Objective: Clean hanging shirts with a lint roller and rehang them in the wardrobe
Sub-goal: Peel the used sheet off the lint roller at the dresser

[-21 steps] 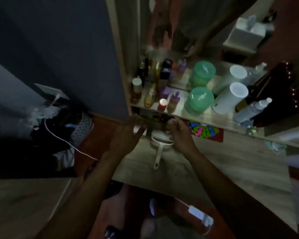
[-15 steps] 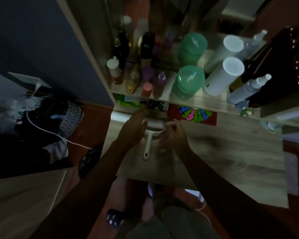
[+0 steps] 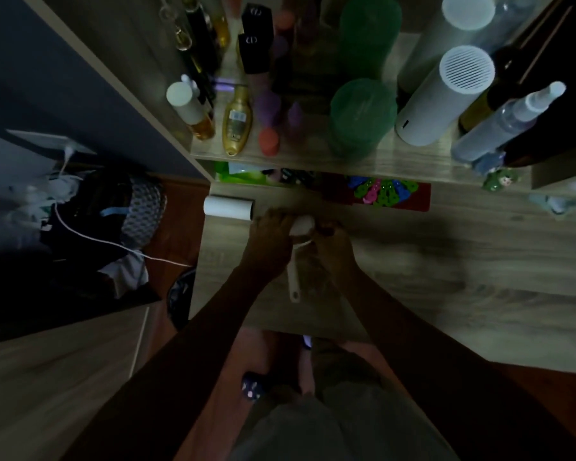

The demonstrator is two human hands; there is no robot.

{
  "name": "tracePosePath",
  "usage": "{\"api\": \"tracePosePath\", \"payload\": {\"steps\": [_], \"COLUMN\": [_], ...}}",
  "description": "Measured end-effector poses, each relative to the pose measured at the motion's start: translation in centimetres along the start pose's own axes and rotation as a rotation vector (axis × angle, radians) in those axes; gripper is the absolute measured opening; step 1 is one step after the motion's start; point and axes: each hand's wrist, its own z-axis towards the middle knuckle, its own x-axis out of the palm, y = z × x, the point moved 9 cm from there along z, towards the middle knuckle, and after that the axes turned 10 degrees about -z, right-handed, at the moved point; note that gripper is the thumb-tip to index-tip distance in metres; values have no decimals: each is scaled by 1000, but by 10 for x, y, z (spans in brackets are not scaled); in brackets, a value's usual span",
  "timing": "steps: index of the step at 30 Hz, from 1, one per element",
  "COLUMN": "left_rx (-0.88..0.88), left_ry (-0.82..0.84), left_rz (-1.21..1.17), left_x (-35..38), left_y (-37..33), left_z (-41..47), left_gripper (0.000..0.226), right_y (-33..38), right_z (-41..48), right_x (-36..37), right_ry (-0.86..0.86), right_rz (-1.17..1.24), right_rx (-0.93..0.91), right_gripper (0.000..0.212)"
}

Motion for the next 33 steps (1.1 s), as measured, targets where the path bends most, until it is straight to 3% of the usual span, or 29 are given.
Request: {"api": "tracePosePath", "payload": {"steps": [5,9,16,24,33], "left_rx": [-90,-164,-326,-330,-452], "left_ry": [120,172,73,21,-121], "left_rz": [-168,-348,-663,-839,-933], "left_x": [19,18,7,-5,-15], "left_y": [21,26,45,40,41], "left_z": [-26,-39,-47,-53,-59], "left_gripper": [69,72,50,53,46], "right_y": [12,14,43,56,76], "right_z": [-8,-15,-25,-33,-49], "right_x": [1,15,28,34,37], "right_ry": [104,245,293,352,263], "right_rz": [-189,-204,-194,-178,-494], "right_rx": [-158,-138,-225,-229,-473], "right_gripper": [21,22,13,19,31]}}
